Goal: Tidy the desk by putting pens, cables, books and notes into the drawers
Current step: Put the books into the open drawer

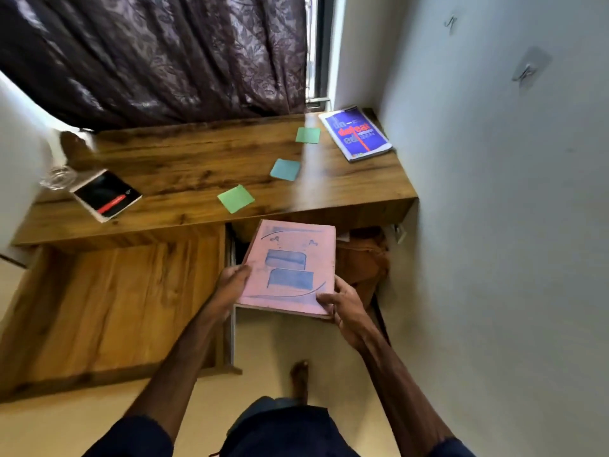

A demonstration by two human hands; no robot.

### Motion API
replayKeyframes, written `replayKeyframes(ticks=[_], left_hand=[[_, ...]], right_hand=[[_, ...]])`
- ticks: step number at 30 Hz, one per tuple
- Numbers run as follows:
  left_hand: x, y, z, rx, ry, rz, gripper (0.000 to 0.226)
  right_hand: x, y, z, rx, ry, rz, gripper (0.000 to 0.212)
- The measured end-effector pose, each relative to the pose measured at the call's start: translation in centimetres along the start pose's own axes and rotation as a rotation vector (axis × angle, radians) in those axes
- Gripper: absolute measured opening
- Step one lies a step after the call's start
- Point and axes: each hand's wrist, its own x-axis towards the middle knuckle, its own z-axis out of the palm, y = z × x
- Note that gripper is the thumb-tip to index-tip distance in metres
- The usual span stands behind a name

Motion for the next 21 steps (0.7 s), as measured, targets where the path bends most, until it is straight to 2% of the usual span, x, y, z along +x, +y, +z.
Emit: replayKeyframes(ticks=[6,10,17,21], left_hand=[[-7.4,-2.3,-2.8,0.202,-0.002,-0.041,0.03],[-8.9,-2.9,-6.1,0.297,0.044,-0.046,0.022],[-6.1,-4.6,-12.1,0.328,-0.045,-0.099,0.023],[-1.4,-6.2,-18.8,0.301,-0.093,-0.137,0.027]], right_hand=[[-3.9,4.7,0.9,0.031,-0.066,0.021,0.06],[-6.4,6.3,3.8,0.045,-0.11,-0.01,0.058],[-6.0,6.8,9.0,-0.048,-0.135,-0.044,0.046],[-2.6,8.1,15.4,-0.094,-0.14,-0.05,0.047]])
